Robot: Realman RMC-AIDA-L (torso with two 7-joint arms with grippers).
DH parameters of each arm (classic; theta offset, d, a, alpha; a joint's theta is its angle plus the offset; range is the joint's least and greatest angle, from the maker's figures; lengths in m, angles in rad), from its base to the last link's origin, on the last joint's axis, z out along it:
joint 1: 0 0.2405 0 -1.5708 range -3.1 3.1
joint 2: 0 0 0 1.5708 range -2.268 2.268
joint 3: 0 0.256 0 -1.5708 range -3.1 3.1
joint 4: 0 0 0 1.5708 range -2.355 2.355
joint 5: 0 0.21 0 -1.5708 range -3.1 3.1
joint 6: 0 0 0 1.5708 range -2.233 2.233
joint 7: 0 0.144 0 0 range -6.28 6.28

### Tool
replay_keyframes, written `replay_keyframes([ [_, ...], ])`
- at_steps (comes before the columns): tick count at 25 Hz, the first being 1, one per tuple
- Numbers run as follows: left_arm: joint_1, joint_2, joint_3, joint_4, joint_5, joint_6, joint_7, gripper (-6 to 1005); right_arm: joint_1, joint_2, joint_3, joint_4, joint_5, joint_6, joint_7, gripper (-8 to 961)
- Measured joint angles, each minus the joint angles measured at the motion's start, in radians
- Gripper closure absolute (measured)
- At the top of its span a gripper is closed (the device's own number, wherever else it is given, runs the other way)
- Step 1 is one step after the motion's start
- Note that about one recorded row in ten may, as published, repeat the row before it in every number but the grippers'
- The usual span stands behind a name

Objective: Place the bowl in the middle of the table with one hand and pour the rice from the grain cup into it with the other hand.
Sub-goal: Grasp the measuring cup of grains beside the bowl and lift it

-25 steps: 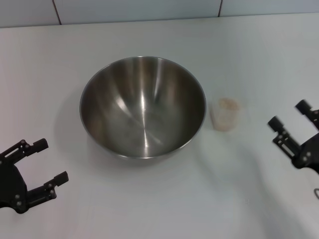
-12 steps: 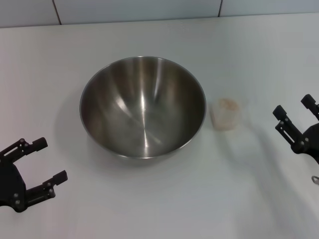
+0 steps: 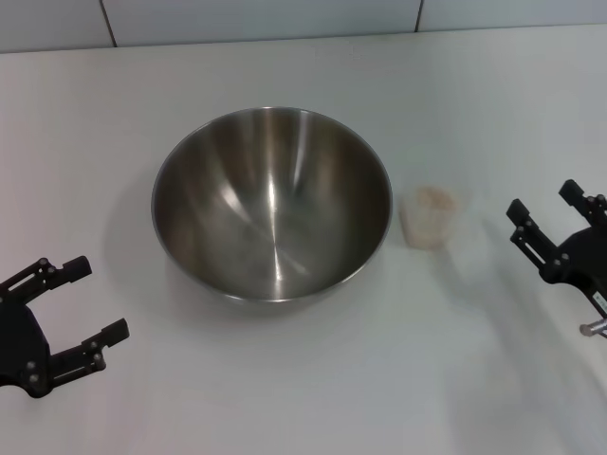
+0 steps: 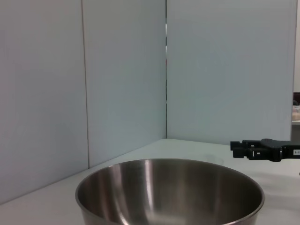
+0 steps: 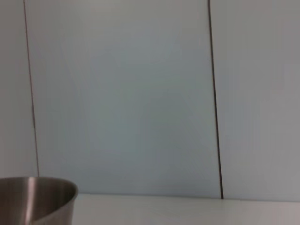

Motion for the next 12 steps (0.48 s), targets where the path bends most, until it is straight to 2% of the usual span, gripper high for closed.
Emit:
replay_keyframes([
  [12,0.0,0.002,0.0,0.0,-0.001,0.001,-0.003,173,0.04,0.0,-0.005,0.001,-0.011,0.091,-0.002,191],
])
